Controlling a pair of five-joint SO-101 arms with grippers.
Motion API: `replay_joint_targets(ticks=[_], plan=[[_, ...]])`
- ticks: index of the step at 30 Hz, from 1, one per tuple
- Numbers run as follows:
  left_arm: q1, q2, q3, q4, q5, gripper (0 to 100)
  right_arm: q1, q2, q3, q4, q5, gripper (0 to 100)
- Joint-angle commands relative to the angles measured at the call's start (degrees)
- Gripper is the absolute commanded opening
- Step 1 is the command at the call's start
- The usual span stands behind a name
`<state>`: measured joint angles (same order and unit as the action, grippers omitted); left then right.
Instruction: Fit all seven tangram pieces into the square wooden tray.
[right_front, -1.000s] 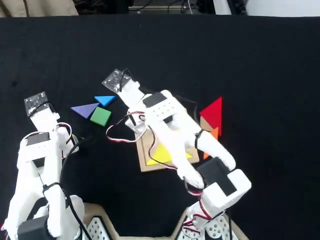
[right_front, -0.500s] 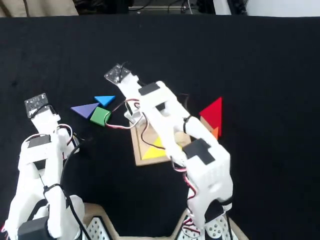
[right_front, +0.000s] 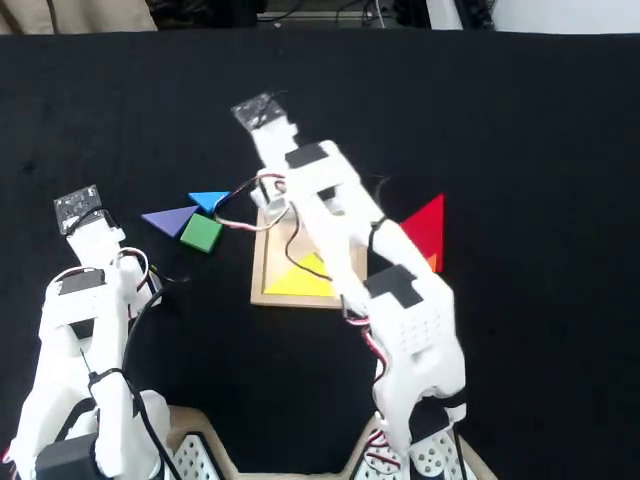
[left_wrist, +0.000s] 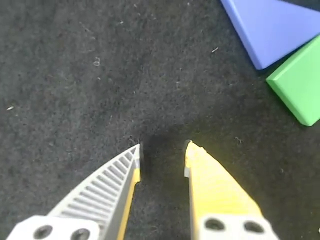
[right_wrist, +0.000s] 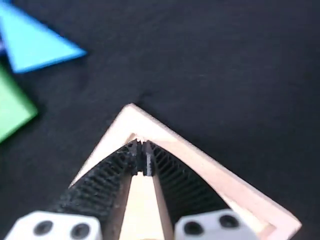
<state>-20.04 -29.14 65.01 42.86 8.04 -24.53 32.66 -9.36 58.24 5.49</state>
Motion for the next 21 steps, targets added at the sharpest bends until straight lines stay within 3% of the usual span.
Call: replay_joint_targets(ticks=[1,8,12,17,21], plan=[[0.9,-1.5,-0.3,-1.1,-0.4,15,2.4,-1.0,-2.9,0.5,-0.8,1.1],[0.9,-1.5,-0.3,-1.1,-0.4,15,1.1,-11.6,-2.0,8.7,-0.5,1.1],[0.8,-1.5,-0.3,-1.1,-0.4,15,2.5,-25.5,2.8,14.0,5.0,1.1],[1.1,-1.5,-0.5,-1.1,-0.4,15,12.7,-45.4,15.5,14.2,14.4,1.1],[1.1,-1.5,-0.6,-1.1,-0.4,15,25.1,-55.1,25.9,10.0,14.9,1.1]])
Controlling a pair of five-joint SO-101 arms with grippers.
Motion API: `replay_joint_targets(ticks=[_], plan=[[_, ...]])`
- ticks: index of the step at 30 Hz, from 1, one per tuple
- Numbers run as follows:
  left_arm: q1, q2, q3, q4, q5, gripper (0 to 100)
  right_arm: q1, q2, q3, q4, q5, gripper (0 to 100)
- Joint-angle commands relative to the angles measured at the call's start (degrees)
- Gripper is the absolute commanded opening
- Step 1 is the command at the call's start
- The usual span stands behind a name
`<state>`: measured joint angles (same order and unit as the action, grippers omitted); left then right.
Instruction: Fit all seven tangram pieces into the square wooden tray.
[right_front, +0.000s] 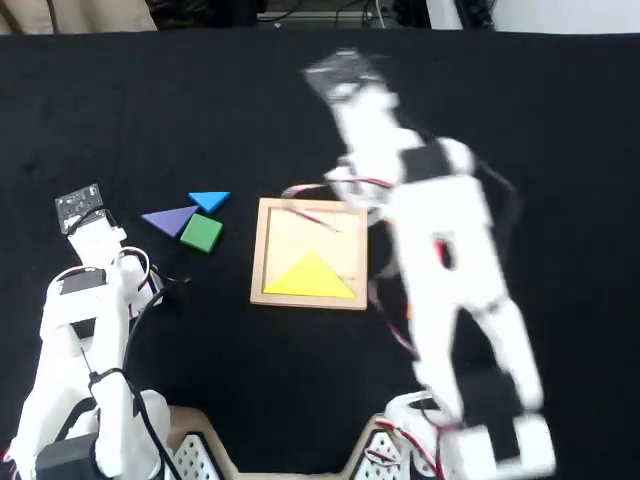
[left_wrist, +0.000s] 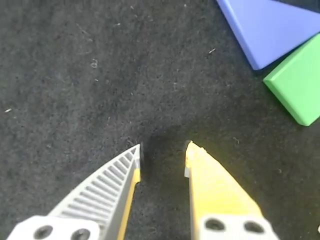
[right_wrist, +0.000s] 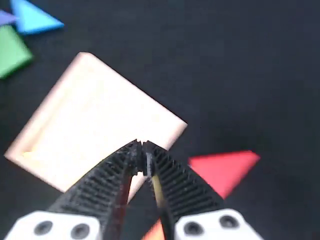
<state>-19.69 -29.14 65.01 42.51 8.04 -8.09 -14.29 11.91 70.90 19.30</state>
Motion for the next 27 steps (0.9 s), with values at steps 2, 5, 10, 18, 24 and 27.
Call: replay_joint_targets(ticks=[2,5,10,18,24,27], plan=[[0.7,-1.5,-0.6,-0.8,-0.4,16,13.2,-9.7,8.1,-3.2,1.6,1.1],[0.7,-1.5,-0.5,-0.8,-0.4,16,18.9,-8.7,10.9,-3.5,3.0,1.2],[0.7,-1.5,-0.3,-0.8,-0.4,16,21.6,-2.9,12.1,-4.7,0.9,7.2],[0.8,-1.5,-0.3,-0.8,-0.4,16,15.4,8.2,12.1,-9.7,-16.6,37.8],[0.8,-1.5,-0.3,-0.8,-0.4,16,9.7,16.5,11.5,-17.1,-21.6,36.8],[0.8,-1.5,-0.3,-0.8,-0.4,16,9.5,20.8,10.4,-21.5,-22.9,36.9]])
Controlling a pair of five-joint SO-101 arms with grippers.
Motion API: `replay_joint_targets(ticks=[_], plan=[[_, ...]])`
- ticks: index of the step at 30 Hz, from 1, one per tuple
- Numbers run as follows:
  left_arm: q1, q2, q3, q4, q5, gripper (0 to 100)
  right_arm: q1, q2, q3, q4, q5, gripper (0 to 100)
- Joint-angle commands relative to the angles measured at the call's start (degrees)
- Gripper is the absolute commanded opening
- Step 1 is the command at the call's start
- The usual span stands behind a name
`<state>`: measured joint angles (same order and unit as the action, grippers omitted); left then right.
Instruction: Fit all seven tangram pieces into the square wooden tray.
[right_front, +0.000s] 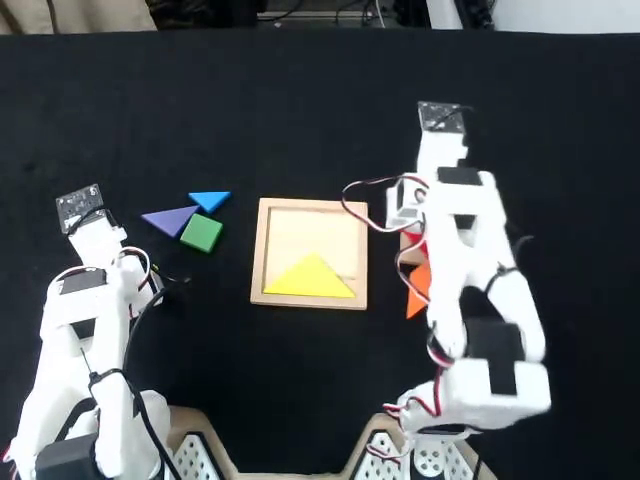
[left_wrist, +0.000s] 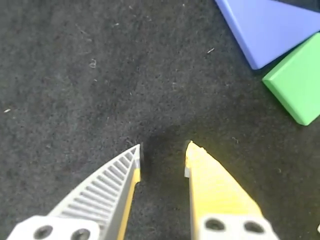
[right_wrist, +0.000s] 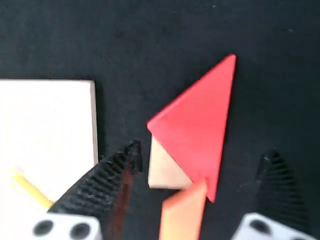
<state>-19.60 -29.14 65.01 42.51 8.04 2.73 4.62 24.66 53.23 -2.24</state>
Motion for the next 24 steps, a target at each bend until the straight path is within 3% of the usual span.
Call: replay_joint_targets(ticks=[1,15,24], plan=[[0.7,-1.5,-0.3,-0.8,-0.4,16,-1.3,3.3,-3.3,-4.1,-1.3,36.8],[2.7,-1.5,-0.2,-0.8,-0.4,16,0.4,16.8,-15.6,3.3,-0.2,36.5],[2.7,-1.5,-0.2,-0.8,-0.4,16,0.4,16.8,-15.6,3.3,5.8,11.0]])
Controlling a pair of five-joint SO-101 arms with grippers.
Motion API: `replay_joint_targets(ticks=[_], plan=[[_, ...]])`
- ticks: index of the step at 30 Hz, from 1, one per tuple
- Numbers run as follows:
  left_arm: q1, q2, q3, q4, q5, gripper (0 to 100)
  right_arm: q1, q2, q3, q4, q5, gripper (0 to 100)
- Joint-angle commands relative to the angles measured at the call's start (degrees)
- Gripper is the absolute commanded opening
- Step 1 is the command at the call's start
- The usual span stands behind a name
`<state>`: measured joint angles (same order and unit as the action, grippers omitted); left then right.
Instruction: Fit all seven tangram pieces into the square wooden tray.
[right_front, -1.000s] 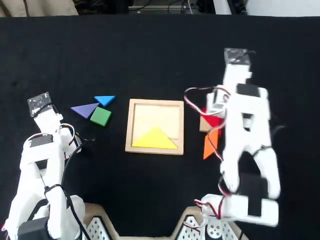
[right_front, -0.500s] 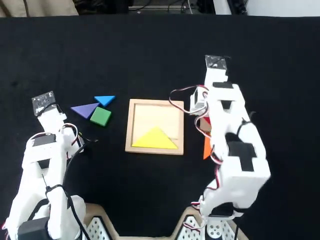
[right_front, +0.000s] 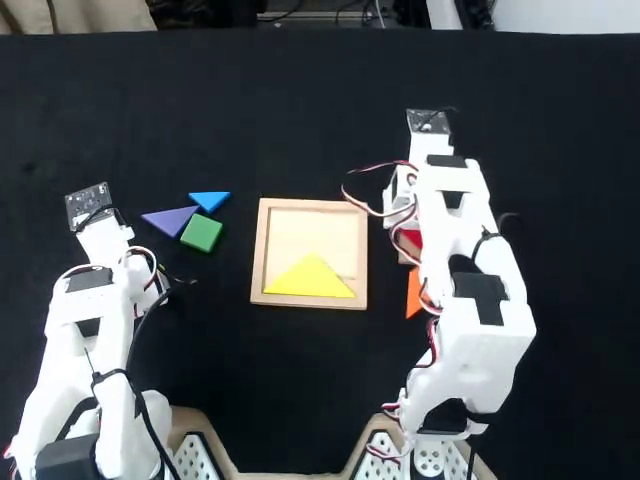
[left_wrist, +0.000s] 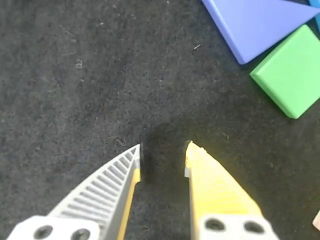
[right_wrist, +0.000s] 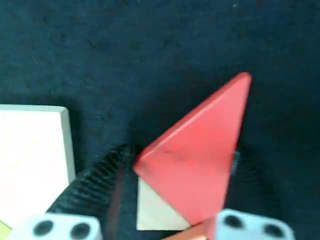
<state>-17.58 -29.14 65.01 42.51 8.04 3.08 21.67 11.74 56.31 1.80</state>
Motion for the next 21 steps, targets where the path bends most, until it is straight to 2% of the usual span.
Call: replay_joint_targets(ticks=[1,10,16,18,21], plan=[[0.7,-1.5,-0.2,-0.8,-0.4,16,0.0,-0.3,-2.7,0.2,1.7,10.9],[0.7,-1.5,-0.3,-0.9,-0.4,16,-0.2,-10.4,-2.6,4.9,1.8,10.9],[0.7,-1.5,-0.2,-0.9,-0.4,16,0.0,-17.1,-2.3,11.2,8.6,11.3],[0.7,-1.5,-0.2,-0.9,-0.4,16,0.1,-17.5,-2.3,13.6,11.8,16.0],[0.7,-1.5,-0.2,-0.9,-0.4,16,-0.3,-17.4,-1.3,17.8,14.9,30.4]])
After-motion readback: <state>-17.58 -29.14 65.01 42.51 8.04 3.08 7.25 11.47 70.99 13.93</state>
